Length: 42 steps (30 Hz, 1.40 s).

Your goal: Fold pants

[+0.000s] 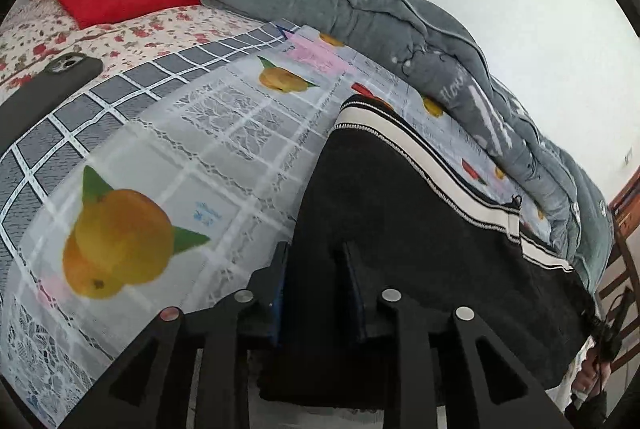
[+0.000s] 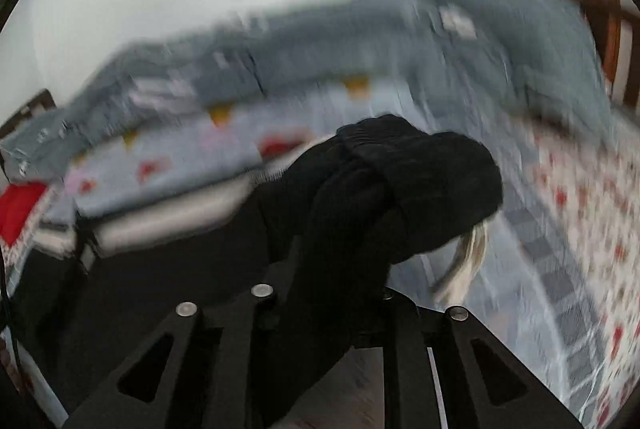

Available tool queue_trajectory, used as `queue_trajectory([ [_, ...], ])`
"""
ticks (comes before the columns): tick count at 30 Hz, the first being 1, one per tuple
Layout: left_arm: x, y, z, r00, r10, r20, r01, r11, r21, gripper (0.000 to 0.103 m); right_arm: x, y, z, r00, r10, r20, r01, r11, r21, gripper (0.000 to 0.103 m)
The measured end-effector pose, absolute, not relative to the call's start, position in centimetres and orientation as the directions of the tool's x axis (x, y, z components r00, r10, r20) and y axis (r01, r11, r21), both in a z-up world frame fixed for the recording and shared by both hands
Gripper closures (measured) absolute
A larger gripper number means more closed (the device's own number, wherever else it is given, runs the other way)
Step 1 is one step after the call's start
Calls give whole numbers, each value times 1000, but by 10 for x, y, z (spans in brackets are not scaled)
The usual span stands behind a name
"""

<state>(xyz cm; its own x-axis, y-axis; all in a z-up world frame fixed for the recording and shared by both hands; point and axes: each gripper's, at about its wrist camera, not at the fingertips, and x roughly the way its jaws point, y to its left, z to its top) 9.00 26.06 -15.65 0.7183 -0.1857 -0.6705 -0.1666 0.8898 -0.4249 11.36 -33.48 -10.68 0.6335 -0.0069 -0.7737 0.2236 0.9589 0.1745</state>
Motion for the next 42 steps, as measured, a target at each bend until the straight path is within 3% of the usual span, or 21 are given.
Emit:
queue_trajectory([
  [3, 86, 254, -156, 714, -171, -679, -160, 904, -397, 70, 79, -340, -112, 639, -28, -768, 224, 963, 151, 74],
  [4, 84, 253, -156, 712, -170, -681, -158, 906, -392, 67, 71, -337, -107, 642, -81, -762, 240, 966, 99, 60],
  [5, 82, 251, -156, 712, -169, -682, -155, 909, -387, 65, 65, -334, -101, 645, -140, -751, 258, 965, 42, 56],
  [7, 76, 249, -155, 714, -170, -679, -148, 912, -384, 58, 53, -332, -88, 654, -159, -739, 252, 968, 14, 56],
  [12, 57, 243, -155, 720, -159, -676, -130, 925, -356, 50, 46, -325, -48, 698, -163, -697, 265, 963, 41, 56],
  [24, 19, 238, -152, 733, -164, -660, -106, 931, -349, 43, 96, -152, -56, 674, 233, -701, -122, 971, 206, 56],
  [31, 22, 248, -150, 751, -187, -633, -108, 912, -396, 41, 96, -88, -67, 625, 395, -673, -240, 918, 316, 54],
  [36, 45, 246, -157, 742, -224, -632, -94, 898, -429, 40, 98, -61, -105, 575, 299, -762, -246, 951, 187, 54],
  [42, 66, 239, -159, 732, -232, -641, -103, 892, -441, 37, 96, -75, -103, 562, 341, -754, -253, 938, 236, 54],
])
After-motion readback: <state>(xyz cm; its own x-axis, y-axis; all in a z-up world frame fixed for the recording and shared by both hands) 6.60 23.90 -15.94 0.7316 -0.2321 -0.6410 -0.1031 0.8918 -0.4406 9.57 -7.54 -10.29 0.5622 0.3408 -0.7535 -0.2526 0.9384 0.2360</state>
